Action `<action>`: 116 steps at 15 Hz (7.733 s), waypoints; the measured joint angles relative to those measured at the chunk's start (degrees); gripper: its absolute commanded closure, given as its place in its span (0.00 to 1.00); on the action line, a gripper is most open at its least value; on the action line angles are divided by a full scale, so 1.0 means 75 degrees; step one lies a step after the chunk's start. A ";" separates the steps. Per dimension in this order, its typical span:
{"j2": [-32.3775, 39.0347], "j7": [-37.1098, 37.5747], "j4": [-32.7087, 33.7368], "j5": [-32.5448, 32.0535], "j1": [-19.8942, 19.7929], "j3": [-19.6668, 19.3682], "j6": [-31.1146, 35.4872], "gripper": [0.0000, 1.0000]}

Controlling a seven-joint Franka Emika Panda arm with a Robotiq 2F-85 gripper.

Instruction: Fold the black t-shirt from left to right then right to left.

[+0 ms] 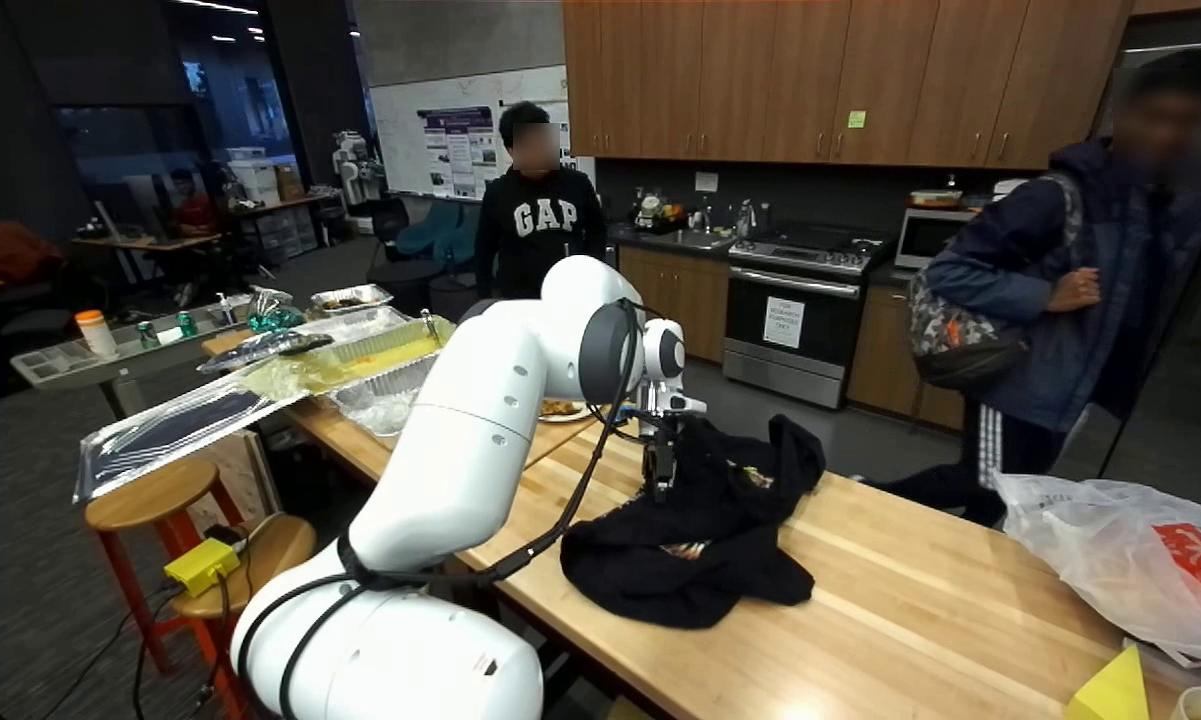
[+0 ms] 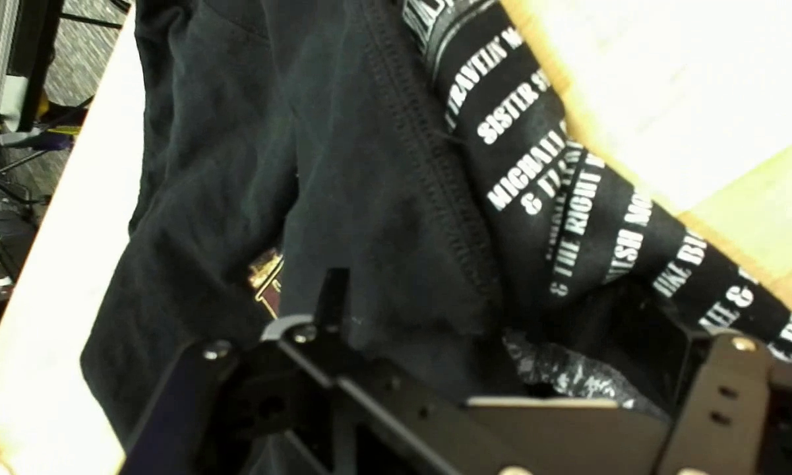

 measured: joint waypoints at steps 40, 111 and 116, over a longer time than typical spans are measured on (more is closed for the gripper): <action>-0.0709 0.0539 -0.1230 0.0288 -0.0015 -0.0430 0.0899 0.00; 0.0145 -0.4828 0.3093 0.0410 -0.0721 -0.0463 0.0883 0.00; 0.0734 -0.5309 0.3823 0.0394 -0.0819 -0.0471 -0.0341 0.00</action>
